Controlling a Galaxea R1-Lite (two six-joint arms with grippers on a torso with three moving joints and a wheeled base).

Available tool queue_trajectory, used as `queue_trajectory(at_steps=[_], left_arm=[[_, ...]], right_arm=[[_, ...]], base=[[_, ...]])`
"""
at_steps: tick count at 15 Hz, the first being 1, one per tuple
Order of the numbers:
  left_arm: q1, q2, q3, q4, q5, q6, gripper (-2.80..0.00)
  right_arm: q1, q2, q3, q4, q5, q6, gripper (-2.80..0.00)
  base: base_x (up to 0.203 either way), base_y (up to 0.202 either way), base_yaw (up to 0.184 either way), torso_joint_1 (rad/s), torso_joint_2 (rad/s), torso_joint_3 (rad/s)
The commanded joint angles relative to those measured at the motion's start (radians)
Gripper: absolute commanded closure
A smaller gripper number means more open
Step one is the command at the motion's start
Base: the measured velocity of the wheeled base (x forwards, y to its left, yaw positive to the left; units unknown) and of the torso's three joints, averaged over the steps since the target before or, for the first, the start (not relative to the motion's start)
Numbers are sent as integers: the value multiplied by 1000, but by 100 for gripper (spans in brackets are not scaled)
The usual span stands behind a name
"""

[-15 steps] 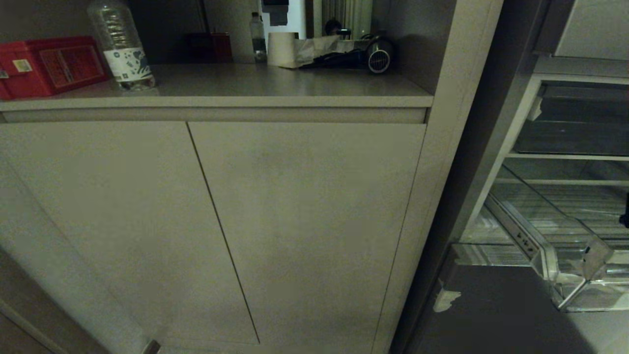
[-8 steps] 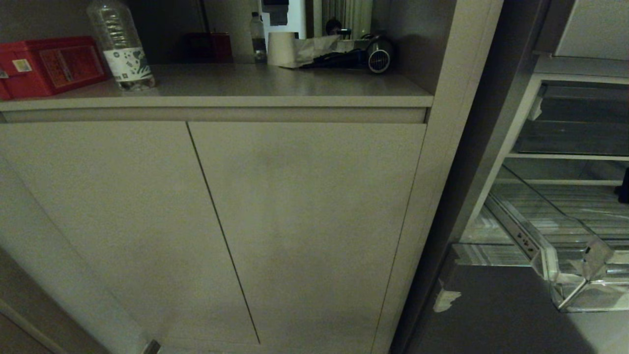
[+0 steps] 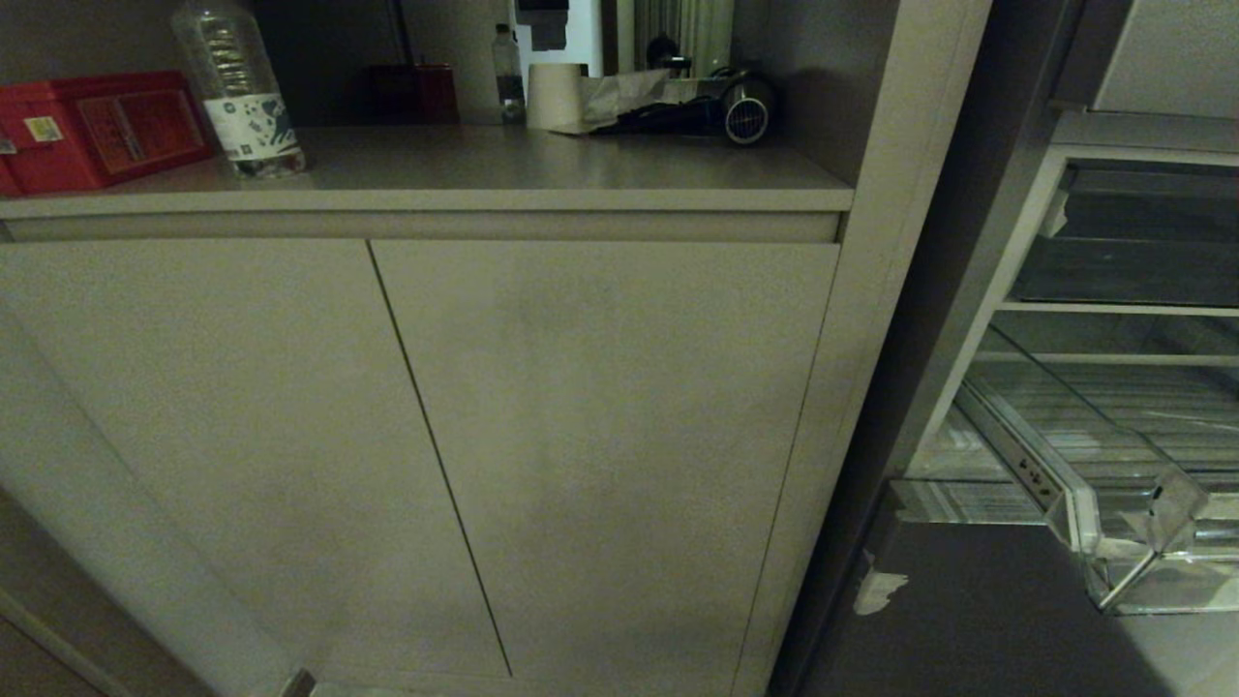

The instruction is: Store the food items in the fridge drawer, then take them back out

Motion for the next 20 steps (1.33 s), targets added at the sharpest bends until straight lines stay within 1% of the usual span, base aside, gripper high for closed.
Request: queue_trajectory(at_steps=[1, 4, 6, 8, 9, 12, 13, 14, 15, 16, 17, 18, 20], left_arm=[[0, 0, 0, 0, 0, 0, 0], [0, 0, 0, 0, 0, 0, 0], [0, 0, 0, 0, 0, 0, 0], [0, 0, 0, 0, 0, 0, 0], [0, 0, 0, 0, 0, 0, 0], [0, 0, 0, 0, 0, 0, 0], [0, 0, 0, 0, 0, 0, 0], [0, 0, 0, 0, 0, 0, 0], [0, 0, 0, 0, 0, 0, 0], [0, 0, 0, 0, 0, 0, 0], [0, 0, 0, 0, 0, -1, 0], [0, 0, 0, 0, 0, 0, 0], [0, 0, 0, 0, 0, 0, 0]], right_arm=[[0, -252, 71, 1, 14, -11, 0], [0, -487, 216, 1, 26, -77, 0], [2, -635, 348, 1, 37, -130, 0], [3, -748, 487, 1, 79, -182, 0], [3, -789, 546, 1, 100, -197, 0], [7, -800, 668, -11, 139, -211, 0], [37, -795, 692, -23, 146, -216, 0], [103, -794, 726, -35, 144, -220, 0], [142, -796, 789, -48, 128, -236, 0], [155, -797, 849, -68, 98, -264, 0], [165, -798, 905, -119, 50, -283, 0], [183, -798, 925, -167, 23, -282, 0], [198, -797, 927, -152, 9, -265, 0]], base=[[0, 0, 0, 0, 0, 0], [0, 0, 0, 0, 0, 0], [0, 0, 0, 0, 0, 0], [0, 0, 0, 0, 0, 0], [0, 0, 0, 0, 0, 0], [0, 0, 0, 0, 0, 0], [0, 0, 0, 0, 0, 0], [0, 0, 0, 0, 0, 0], [0, 0, 0, 0, 0, 0], [0, 0, 0, 0, 0, 0], [0, 0, 0, 0, 0, 0], [0, 0, 0, 0, 0, 0], [0, 0, 0, 0, 0, 0]])
